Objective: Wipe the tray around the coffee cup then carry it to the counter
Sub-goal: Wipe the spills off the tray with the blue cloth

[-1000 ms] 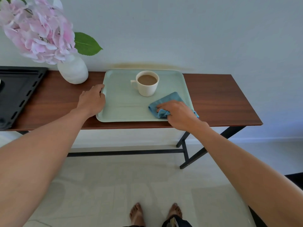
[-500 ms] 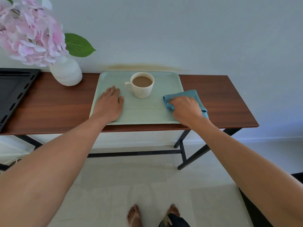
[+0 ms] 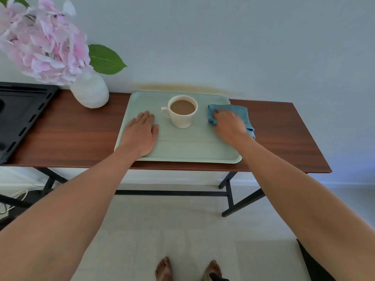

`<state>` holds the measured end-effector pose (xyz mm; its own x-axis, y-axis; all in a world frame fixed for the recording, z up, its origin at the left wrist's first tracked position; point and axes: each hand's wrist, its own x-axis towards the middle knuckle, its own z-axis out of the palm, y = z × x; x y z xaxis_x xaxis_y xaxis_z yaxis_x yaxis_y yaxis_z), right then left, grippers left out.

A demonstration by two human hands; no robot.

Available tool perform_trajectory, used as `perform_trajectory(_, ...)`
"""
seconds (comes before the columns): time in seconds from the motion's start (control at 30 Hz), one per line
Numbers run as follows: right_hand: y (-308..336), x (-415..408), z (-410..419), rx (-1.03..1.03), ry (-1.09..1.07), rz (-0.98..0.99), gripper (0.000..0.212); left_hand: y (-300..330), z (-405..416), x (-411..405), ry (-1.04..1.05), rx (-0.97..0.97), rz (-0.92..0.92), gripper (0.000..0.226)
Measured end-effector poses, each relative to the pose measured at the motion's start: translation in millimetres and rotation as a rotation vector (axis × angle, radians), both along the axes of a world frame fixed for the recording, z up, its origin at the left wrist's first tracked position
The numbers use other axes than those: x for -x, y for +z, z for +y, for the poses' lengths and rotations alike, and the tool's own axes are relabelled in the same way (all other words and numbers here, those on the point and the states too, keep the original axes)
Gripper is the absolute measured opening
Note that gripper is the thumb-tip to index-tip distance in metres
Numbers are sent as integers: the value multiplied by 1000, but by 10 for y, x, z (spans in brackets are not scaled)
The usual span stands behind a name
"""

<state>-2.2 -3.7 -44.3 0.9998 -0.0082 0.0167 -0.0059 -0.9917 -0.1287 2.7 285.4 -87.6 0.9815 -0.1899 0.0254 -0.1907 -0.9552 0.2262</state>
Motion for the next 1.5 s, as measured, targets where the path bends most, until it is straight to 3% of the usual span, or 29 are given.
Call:
perform_trajectory(0.17,-76,-28,196,-24,116,32,33,-12,-4,-3,13,-13,-1,60)
perform_trajectory(0.33,-65,-144,-40,62,-43,-39,24,5,11,1,4,-4,0,58)
perform_trajectory(0.5,-73,-394,139,-143,96,34,45,4,2,7,13,-13,-1,59)
perform_trajectory(0.67,-55,20,24,-238,207,106,67,-4,-36,27,40,-10,1,59)
perform_trajectory(1.0,121,910,82,-271,234,283,65,101,-77,82,44,47,26,56)
perform_trajectory(1.23,64,892,735,-372,313,240,63,126,-26,44,21,197,37,51)
perform_trajectory(1.33,52,936,878,-530,319,269,58,148,54,27,26,373,58,45)
perform_trajectory(1.5,223,955,714,-1362,68,281,30,325,113,142,164,695,-184,32)
